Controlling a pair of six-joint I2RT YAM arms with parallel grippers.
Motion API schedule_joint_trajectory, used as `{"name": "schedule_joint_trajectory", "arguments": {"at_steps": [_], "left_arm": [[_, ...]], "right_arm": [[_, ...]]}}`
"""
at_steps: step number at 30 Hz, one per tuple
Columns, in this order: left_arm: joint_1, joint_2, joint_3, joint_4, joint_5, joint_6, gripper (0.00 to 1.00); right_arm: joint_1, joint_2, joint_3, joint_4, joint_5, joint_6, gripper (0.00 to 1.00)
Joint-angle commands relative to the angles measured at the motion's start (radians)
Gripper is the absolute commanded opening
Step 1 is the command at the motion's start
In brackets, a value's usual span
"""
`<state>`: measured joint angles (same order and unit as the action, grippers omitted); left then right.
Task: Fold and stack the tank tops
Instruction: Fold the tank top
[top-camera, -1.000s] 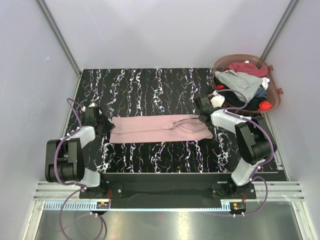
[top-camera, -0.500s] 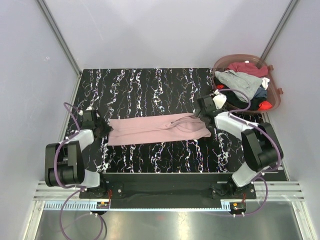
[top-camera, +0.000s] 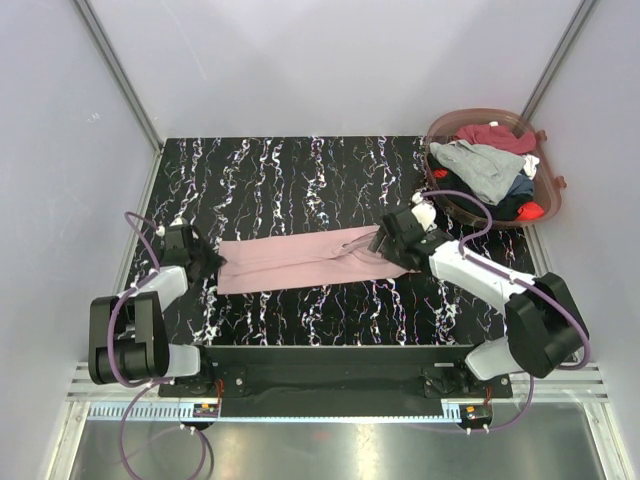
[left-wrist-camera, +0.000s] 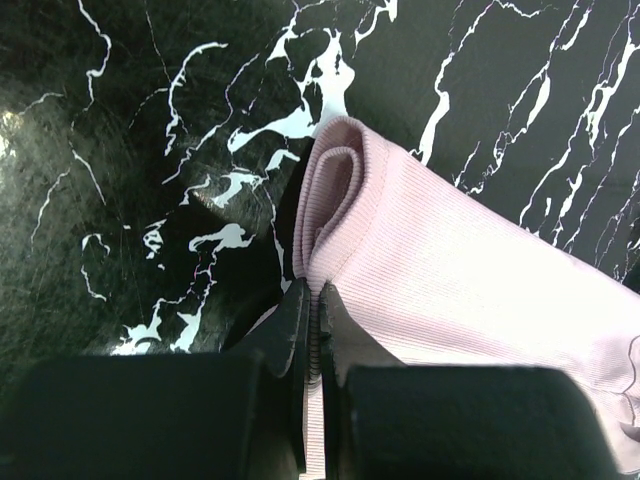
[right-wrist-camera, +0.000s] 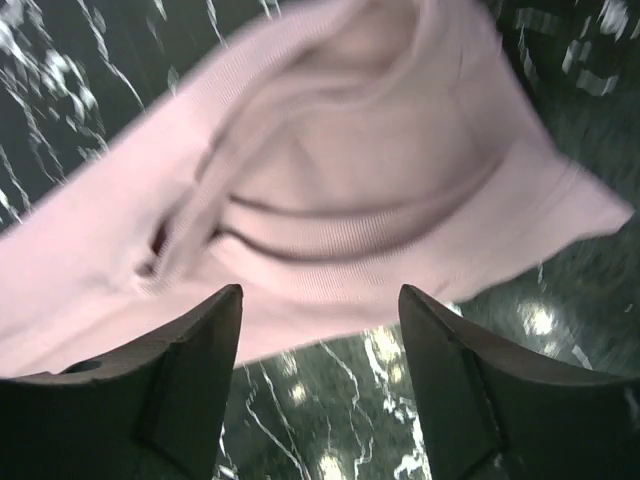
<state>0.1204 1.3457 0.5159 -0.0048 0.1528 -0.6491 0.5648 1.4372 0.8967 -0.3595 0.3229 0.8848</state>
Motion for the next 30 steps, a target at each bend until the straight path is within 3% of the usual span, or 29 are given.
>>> {"name": "schedule_joint_trajectory", "arguments": {"at_steps": [1,6,11,17,21,30], "left_arm": [[0.004,-0.031,-0.005,0.029,0.021,-0.009,0.0],[0.004,-0.051,-0.005,0.011,0.008,-0.009,0.0],[0.004,-0.068,-0.007,0.008,0.01,-0.012,0.0],[-0.013,-0.092,-0.042,0.008,0.007,-0.02,0.0],[-0.056,-0.098,-0.071,0.02,0.011,-0.046,0.0],[-0.384,-0.187,-0.174,0.031,-0.03,-0.21,0.0]], "right_arm": [[0.021,-0.015,-0.057,0.019,-0.076,0.118,0.7],[0.023,0.038,-0.068,0.051,-0.105,0.126,0.65],[0.021,0.106,-0.052,0.059,-0.094,0.117,0.51],[-0.019,0.196,-0.005,0.062,-0.087,0.088,0.42],[-0.085,0.239,0.007,0.122,-0.136,0.04,0.09],[-0.218,0.489,0.355,0.042,-0.242,-0.135,0.07]]}}
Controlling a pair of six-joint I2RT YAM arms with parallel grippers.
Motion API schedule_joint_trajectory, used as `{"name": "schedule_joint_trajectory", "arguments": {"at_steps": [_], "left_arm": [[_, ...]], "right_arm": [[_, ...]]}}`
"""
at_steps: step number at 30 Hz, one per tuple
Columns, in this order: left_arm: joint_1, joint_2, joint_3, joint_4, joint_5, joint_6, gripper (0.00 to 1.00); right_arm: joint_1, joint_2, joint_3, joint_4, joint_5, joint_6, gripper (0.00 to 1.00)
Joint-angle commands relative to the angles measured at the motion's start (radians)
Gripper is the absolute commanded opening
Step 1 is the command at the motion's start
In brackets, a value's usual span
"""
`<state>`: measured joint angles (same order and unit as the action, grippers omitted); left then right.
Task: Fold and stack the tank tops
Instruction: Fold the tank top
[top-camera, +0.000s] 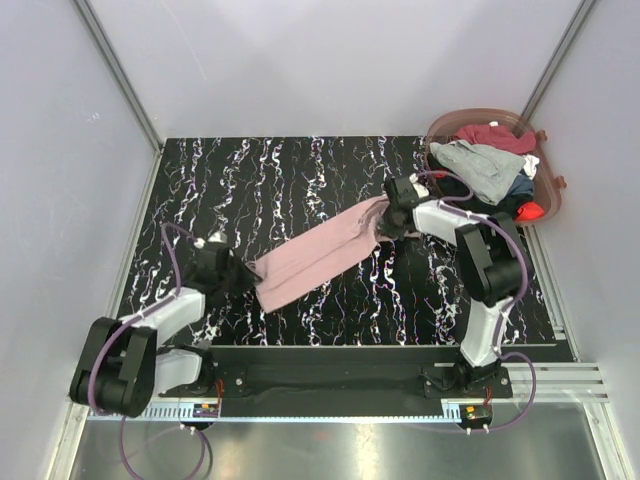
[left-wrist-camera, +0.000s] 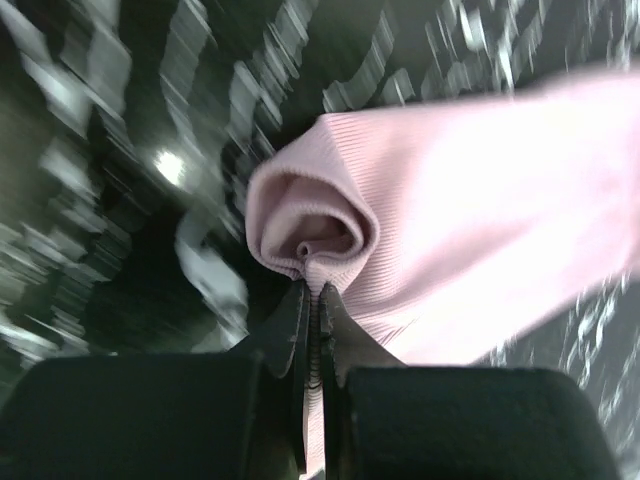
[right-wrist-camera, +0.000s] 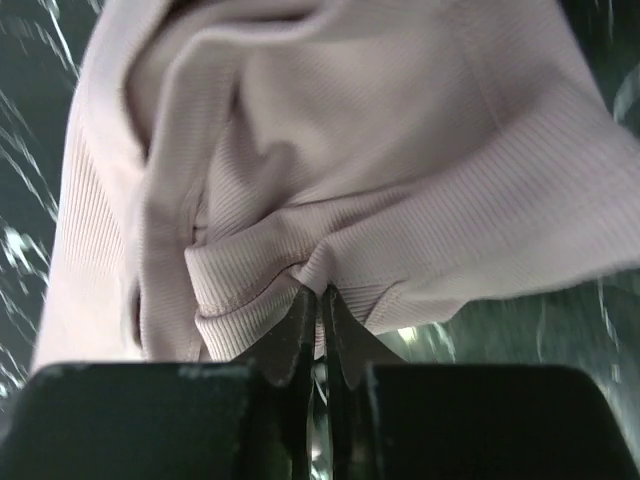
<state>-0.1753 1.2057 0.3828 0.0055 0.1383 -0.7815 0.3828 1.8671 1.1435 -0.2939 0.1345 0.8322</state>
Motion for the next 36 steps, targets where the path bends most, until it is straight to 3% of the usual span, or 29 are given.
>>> {"name": "schedule_joint_trajectory", "arguments": {"at_steps": [1,6,12,15,16,18,21,22,28,32,36], "left_arm": [[-0.12,-0.063,-0.051,0.014,-0.029,-0.108,0.0],[-0.373,-0.141,-0.105,-0.024,-0.176,-0.212,0.0],[-0.703,-0.087,-0.098,-0.009,-0.351,-0.483,0.0],[-0.812,-0.071,-0.099,-0.012,-0.446,-0.605,0.25],[-0.825,-0.08,-0.101,-0.015,-0.468,-0.617,0.43],[-0.831,-0.09,-0.084,-0.073,-0.471,-0.615,0.69],[-0.831,-0.106,-0.045,-0.192,-0.491,-0.601,0.82],[-0.831,-0.112,-0.024,-0.256,-0.497,-0.592,0.84],[-0.779,-0.257,-0.061,-0.318,-0.436,-0.49,0.84],[-0.6,-0.354,-0.09,-0.322,-0.333,-0.357,0.81],[-0.474,-0.325,-0.035,-0.28,-0.223,-0.176,0.7]], "right_arm": [[-0.042,0.11,0.174,-0.036,-0.052,-0.09,0.07],[-0.062,0.273,0.442,-0.096,-0.087,-0.154,0.08],[-0.062,0.48,0.735,-0.145,-0.179,-0.203,0.16],[-0.062,0.527,0.833,-0.165,-0.211,-0.223,0.2],[-0.062,0.533,0.854,-0.171,-0.216,-0.229,0.22],[-0.061,0.535,0.887,-0.183,-0.223,-0.26,0.31],[-0.062,0.506,0.889,-0.186,-0.226,-0.28,0.5],[-0.062,0.494,0.884,-0.186,-0.23,-0.289,0.52],[-0.062,0.35,0.754,-0.165,-0.239,-0.34,0.69],[-0.061,0.212,0.572,-0.127,-0.265,-0.351,0.7],[-0.061,0.12,0.394,-0.065,-0.308,-0.329,0.62]]}}
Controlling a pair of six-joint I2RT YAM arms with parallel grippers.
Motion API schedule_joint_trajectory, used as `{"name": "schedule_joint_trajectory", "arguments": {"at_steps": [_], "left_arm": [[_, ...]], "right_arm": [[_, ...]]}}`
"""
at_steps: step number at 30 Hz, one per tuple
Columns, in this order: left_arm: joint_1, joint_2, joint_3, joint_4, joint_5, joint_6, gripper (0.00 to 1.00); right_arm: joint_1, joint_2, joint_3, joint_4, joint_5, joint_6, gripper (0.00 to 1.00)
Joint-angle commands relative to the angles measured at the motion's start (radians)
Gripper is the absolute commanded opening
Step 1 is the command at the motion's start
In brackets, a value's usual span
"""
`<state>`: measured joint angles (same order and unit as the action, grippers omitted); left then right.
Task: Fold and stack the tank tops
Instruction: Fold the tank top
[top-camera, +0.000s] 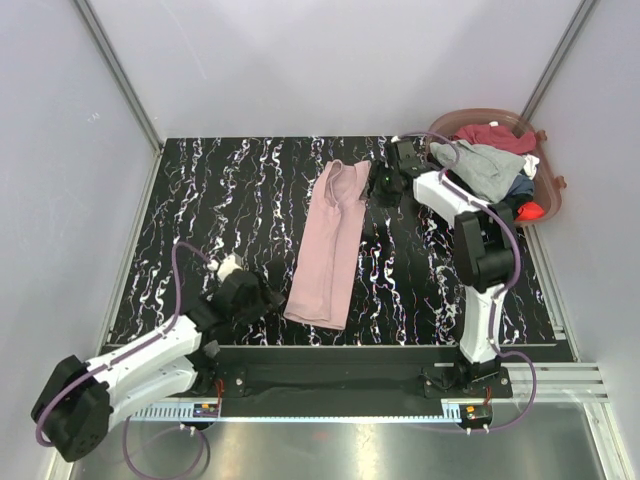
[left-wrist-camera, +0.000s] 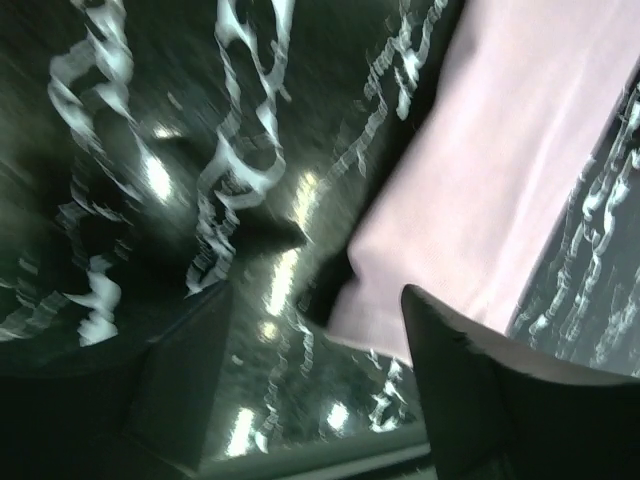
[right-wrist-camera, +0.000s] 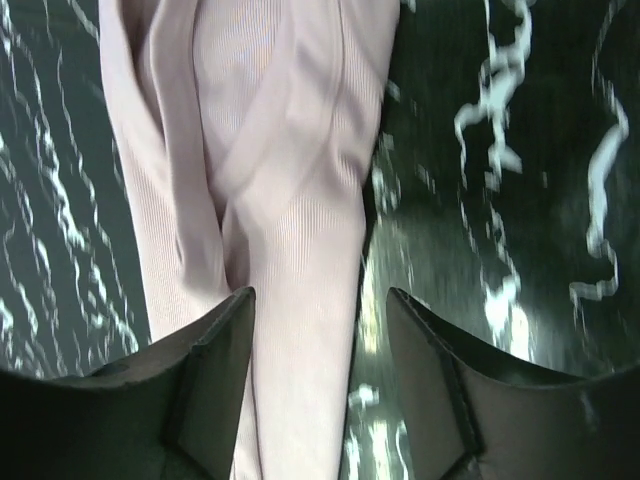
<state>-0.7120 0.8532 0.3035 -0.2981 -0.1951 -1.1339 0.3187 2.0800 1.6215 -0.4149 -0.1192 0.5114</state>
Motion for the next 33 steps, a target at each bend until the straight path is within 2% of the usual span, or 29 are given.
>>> {"name": "schedule_joint_trajectory", "arguments": {"at_steps": [1,4,9,11,15,20,21,22,23,24,25,26,28,30,31,32,33], "left_arm": [[0.075,0.049,0.061,0.039,0.138,0.196,0.66],[0.088,0.139,0.123,0.056,0.161,0.243,0.61],[0.088,0.22,0.137,0.123,0.189,0.252,0.58],[0.088,0.239,0.129,0.152,0.221,0.249,0.47],[0.086,0.277,0.063,0.244,0.272,0.215,0.38],[0.019,0.293,0.006,0.352,0.284,0.148,0.36],[0.003,0.3,0.003,0.358,0.278,0.14,0.33],[-0.013,0.305,0.003,0.366,0.266,0.132,0.3],[-0.042,0.31,0.002,0.37,0.26,0.116,0.26],[-0.058,0.316,-0.001,0.376,0.246,0.106,0.18],[-0.075,0.319,-0.003,0.379,0.238,0.097,0.14],[-0.105,0.322,-0.007,0.382,0.229,0.079,0.11],[-0.135,0.323,-0.024,0.407,0.209,0.056,0.08],[-0.162,0.336,-0.043,0.436,0.204,0.033,0.11],[-0.164,0.339,-0.044,0.436,0.201,0.028,0.16],[-0.164,0.342,-0.043,0.433,0.198,0.028,0.31],[-0.164,0.336,-0.037,0.422,0.198,0.028,0.37]], "right_arm": [[0.0,-0.104,-0.112,0.063,-0.059,0.002,0.61],[0.003,-0.127,-0.205,0.097,-0.106,0.018,0.57],[0.005,-0.101,-0.221,0.122,-0.154,0.024,0.57],[0.008,-0.075,-0.201,0.12,-0.161,0.024,0.58],[0.01,-0.014,-0.141,0.099,-0.171,0.026,0.57],[0.01,0.072,-0.043,0.07,-0.152,0.027,0.53],[0.01,0.086,-0.028,0.058,-0.154,0.024,0.52],[0.01,0.1,-0.012,0.054,-0.152,0.026,0.5],[0.01,0.129,0.02,0.045,-0.145,0.022,0.43],[0.01,0.144,0.038,0.038,-0.136,0.022,0.37],[0.01,0.158,0.061,0.022,-0.125,0.015,0.32],[0.01,0.182,0.104,0.005,-0.105,0.012,0.24],[0.008,0.21,0.158,-0.024,-0.079,0.006,0.18],[0.008,0.247,0.239,-0.065,-0.054,-0.008,0.17],[0.008,0.256,0.268,-0.087,-0.053,-0.023,0.18],[0.008,0.265,0.305,-0.106,-0.051,-0.028,0.21],[0.008,0.258,0.307,-0.119,-0.051,-0.031,0.26]]}}
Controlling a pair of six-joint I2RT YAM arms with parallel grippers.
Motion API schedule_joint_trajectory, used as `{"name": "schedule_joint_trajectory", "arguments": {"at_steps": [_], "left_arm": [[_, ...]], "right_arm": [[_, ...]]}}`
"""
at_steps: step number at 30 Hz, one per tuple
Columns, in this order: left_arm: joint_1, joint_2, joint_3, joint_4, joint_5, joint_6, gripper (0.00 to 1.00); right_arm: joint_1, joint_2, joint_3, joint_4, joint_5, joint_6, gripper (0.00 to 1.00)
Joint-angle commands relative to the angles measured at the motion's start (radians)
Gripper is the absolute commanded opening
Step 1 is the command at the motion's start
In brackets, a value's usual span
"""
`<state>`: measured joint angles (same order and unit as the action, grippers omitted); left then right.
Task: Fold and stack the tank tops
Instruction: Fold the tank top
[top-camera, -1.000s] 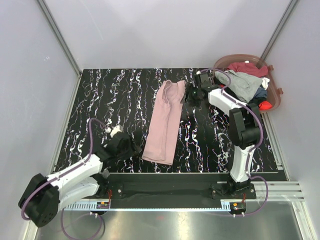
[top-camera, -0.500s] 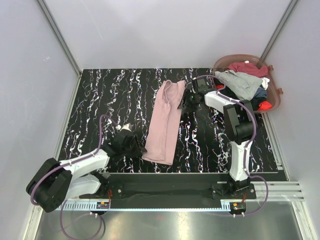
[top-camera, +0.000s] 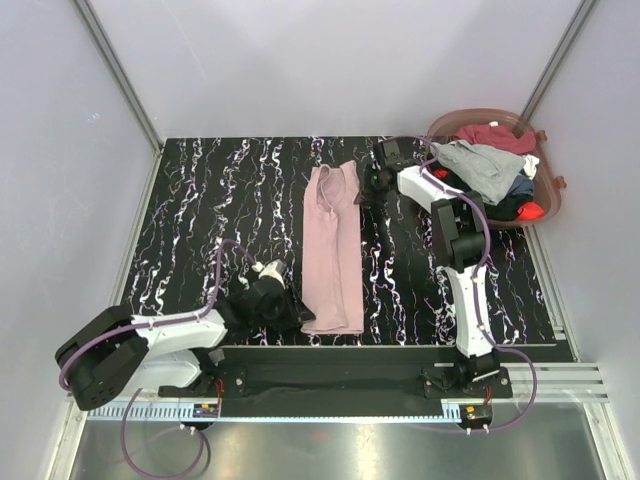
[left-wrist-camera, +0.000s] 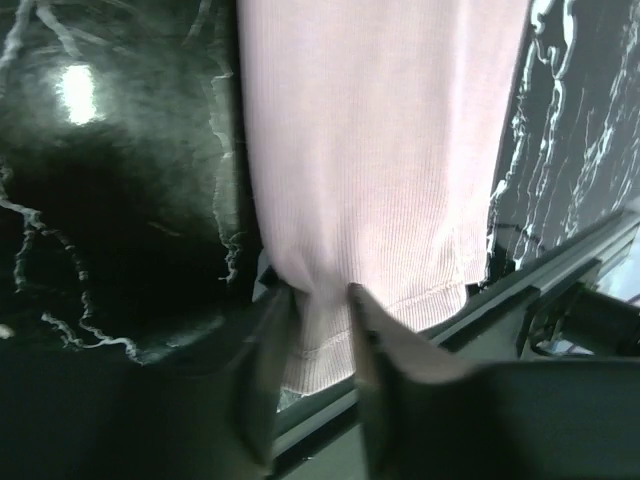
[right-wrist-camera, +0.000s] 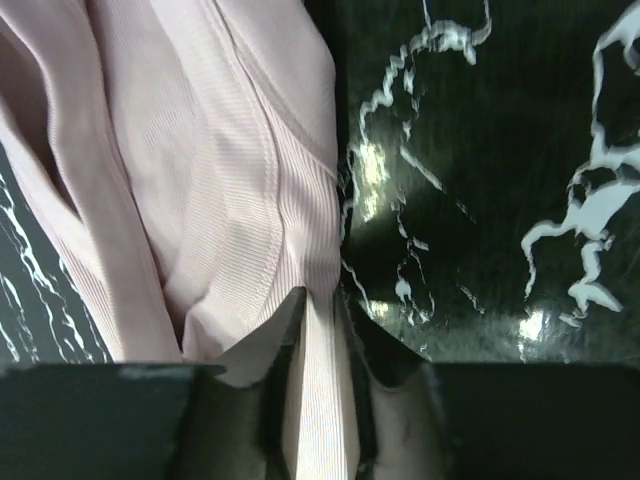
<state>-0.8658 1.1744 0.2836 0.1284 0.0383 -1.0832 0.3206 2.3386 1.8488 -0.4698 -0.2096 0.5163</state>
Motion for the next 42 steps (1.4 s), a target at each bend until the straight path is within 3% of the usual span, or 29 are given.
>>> {"name": "schedule_joint_trajectory", "arguments": {"at_steps": [1,4,8,13,16,22,26,30,42], "left_arm": [[-0.01,0.008,-0.015,-0.025,-0.035,-0.021,0.41],[-0.01,-0.038,-0.008,-0.084,-0.078,-0.012,0.49],[-0.01,-0.108,0.014,-0.194,-0.092,0.022,0.51],[-0.01,-0.171,0.016,-0.294,-0.058,0.032,0.47],[-0.012,-0.197,-0.006,-0.3,-0.045,0.028,0.46],[-0.015,-0.216,-0.027,-0.268,0.011,0.014,0.45],[-0.013,-0.205,-0.027,-0.236,0.032,0.011,0.45],[-0.015,-0.176,-0.02,-0.187,0.06,0.009,0.42],[-0.015,-0.147,-0.011,-0.161,0.072,0.006,0.28]], "right_arm": [[0.006,-0.015,0.067,-0.061,0.038,-0.042,0.37],[0.006,-0.113,-0.093,-0.015,0.03,-0.045,0.51],[0.02,-0.357,-0.352,0.068,0.009,-0.047,0.58],[0.135,-0.606,-0.693,0.059,0.036,-0.023,0.55],[0.207,-0.749,-0.845,0.016,0.07,0.036,0.47],[0.356,-0.972,-1.058,0.002,0.035,0.212,0.52],[0.431,-1.012,-1.129,0.014,0.041,0.293,0.56],[0.469,-1.021,-1.188,0.062,0.012,0.355,0.52],[0.488,-0.935,-1.2,0.14,-0.005,0.356,0.48]]}}
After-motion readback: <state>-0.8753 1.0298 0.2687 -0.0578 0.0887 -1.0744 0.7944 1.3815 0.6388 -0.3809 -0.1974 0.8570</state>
